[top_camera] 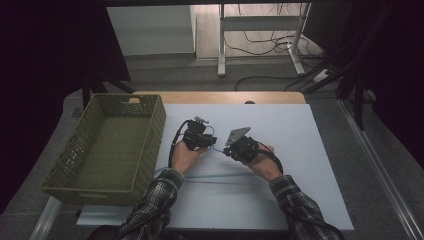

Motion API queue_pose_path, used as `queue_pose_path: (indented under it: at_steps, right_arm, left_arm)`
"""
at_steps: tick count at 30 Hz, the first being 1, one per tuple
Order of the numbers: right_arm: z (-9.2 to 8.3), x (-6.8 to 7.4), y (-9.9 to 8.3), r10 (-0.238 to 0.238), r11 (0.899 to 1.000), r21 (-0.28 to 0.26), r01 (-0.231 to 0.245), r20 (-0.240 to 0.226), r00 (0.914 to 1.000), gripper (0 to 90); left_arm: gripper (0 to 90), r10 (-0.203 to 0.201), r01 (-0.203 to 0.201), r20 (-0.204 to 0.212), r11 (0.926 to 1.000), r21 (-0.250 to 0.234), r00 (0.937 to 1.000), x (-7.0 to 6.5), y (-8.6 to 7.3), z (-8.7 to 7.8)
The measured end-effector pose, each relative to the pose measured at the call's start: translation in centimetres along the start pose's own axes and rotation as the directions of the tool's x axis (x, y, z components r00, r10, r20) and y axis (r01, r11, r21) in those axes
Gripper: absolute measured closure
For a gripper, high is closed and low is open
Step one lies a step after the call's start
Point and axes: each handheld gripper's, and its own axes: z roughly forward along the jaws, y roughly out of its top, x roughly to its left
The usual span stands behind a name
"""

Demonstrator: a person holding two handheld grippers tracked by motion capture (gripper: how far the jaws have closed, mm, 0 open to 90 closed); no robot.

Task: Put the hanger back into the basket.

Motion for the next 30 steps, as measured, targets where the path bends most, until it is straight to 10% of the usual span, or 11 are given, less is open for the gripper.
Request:
queue_pose_path:
  at_steps: [9,12,15,26,30]
  right_arm:
    - [0.2,0.1,-0.2,-0.006,1.000,0.013,0.006,-0.001,1.0000,86.0]
    - [0.1,0.1,-0.1,-0.006,1.000,0.006,0.006,0.004,1.0000,86.1]
    - [-0.1,0.2,0.0,-0.009,1.000,0.000,0.009,0.008,0.9999,86.1]
    - [0.4,0.2,-0.2,-0.007,1.000,0.029,0.007,-0.004,1.0000,85.6]
    - [0.0,-0.5,0.1,0.085,0.996,0.028,-0.084,-0.037,0.9957,70.9]
  left_arm:
    - [79.3,-0.034,0.034,0.010,0.9992,-0.023,0.9994,-0.2,-0.2,-0.8]
    - [58.1,-0.031,0.031,-0.015,0.9995,-0.011,0.9994,0.0,-0.2,-0.5]
    - [54.1,-0.061,0.061,0.046,0.9981,-0.002,0.9971,0.6,-0.3,-0.1]
    - [76.5,-0.084,0.085,0.091,0.9963,-0.014,0.9923,0.1,-0.5,-0.7]
    - [78.6,-0.078,0.082,0.108,0.9961,-0.033,0.9910,-0.5,-0.8,-1.1]
